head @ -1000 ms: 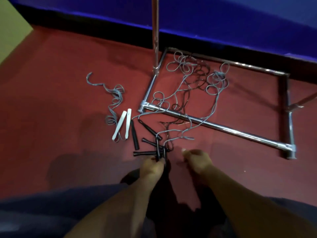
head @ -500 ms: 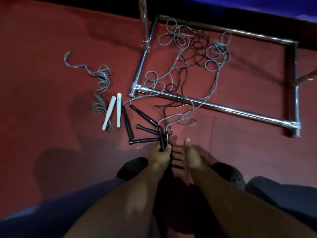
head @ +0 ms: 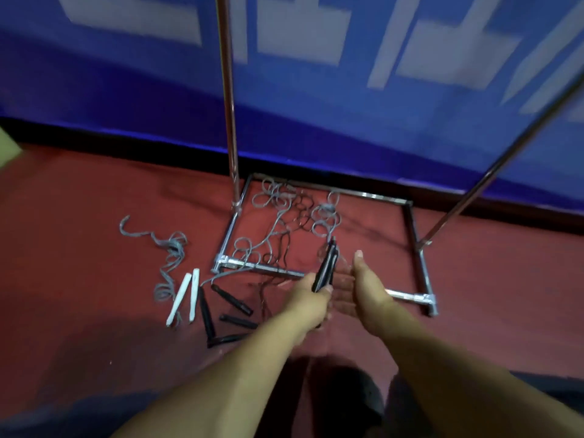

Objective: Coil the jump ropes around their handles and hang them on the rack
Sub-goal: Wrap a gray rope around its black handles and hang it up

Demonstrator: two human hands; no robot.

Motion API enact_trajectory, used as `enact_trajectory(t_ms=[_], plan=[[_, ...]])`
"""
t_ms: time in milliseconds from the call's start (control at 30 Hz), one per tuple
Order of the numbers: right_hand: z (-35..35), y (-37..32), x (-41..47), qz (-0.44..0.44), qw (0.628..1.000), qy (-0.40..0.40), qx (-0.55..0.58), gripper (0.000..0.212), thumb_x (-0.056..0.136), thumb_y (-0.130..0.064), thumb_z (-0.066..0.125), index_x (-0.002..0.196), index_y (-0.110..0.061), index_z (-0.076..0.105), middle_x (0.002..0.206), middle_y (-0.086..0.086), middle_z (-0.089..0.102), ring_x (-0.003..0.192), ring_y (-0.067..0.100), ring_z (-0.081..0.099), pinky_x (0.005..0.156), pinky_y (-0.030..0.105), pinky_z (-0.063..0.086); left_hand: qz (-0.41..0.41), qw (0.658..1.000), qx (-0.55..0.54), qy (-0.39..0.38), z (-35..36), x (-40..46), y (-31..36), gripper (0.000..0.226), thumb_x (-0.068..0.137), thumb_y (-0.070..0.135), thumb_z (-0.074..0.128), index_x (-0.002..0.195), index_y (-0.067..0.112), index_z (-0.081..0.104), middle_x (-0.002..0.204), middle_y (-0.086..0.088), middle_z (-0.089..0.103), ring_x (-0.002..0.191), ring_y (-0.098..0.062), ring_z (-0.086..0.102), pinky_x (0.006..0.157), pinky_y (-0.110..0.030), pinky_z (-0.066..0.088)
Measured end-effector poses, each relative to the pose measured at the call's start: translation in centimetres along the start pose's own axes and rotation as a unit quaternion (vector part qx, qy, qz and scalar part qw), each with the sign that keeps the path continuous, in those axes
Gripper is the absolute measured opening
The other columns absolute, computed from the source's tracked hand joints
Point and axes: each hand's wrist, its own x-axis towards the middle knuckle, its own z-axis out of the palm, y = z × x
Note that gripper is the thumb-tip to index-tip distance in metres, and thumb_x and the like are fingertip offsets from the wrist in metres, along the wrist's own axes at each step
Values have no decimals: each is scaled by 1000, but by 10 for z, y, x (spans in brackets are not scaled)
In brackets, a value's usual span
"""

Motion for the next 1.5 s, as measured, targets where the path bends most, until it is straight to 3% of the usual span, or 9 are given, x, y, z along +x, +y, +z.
enact_trajectory(t_ms=[133,300,467,567,800,900,1033,1233,1500], plan=[[-17,-101,-65,-141,990,3,17,61,101,-64,26,123,-18,60,100,2,69,81,21,61,71,33,50,92,994,40,-52,-10,-60,111,9,105,19,47,104,24,55,77,0,61,53,-11,55,49,-22,41],[-49,-204,-177,-334,941,40,-33,54,104,-58,23,143,-29,48,142,-2,46,109,26,55,85,41,46,187,972,133,-48,-30,-151,235,7,105,18,49,101,21,54,74,-2,61,54,-12,57,51,-24,43],[-76,-237,-239,-454,887,35,-79,49,106,-52,21,110,-28,63,128,0,60,120,20,53,102,41,38,236,951,197,-30,-33,-216,289,11,104,24,53,110,18,60,79,-1,64,60,-13,62,56,-25,48],[-89,-192,-224,-461,886,32,-44,43,105,-50,28,95,-26,61,112,-5,66,114,12,58,104,41,39,240,934,249,-88,-36,-222,264,9,103,21,55,110,18,61,84,-5,67,66,-17,66,53,-27,50],[-118,-144,-204,-439,890,9,-126,53,84,-84,31,124,-58,53,118,-9,71,123,3,57,108,38,36,224,919,297,-133,-52,-187,229,18,104,17,53,117,5,59,87,-9,65,69,-17,64,54,-26,53],[-111,-140,-202,-442,880,2,-175,53,92,-72,30,132,-47,55,123,-12,68,126,3,55,108,34,37,217,911,313,-160,-51,-177,230,11,104,17,54,110,12,61,87,-8,65,75,-19,65,57,-26,55],[-88,-146,-199,-431,890,-19,-146,50,99,-63,33,111,-33,72,105,0,75,102,15,70,97,38,49,230,906,316,-161,-49,-174,231,19,103,17,55,119,9,61,89,-10,64,75,-18,65,62,-30,57],[-68,-162,-208,-457,886,-62,-52,35,105,-35,48,83,-13,64,65,8,59,49,17,42,52,30,40,282,931,221,-66,-59,-172,231,16,94,15,68,109,19,70,85,-8,73,68,-15,63,57,-24,50],[-60,-180,-202,-376,919,2,123,37,104,-28,53,71,-12,61,56,4,54,44,13,42,57,32,41,274,943,-188,-15,-54,-164,241,31,87,-2,70,115,9,65,87,-9,75,70,-19,73,53,-22,54]])
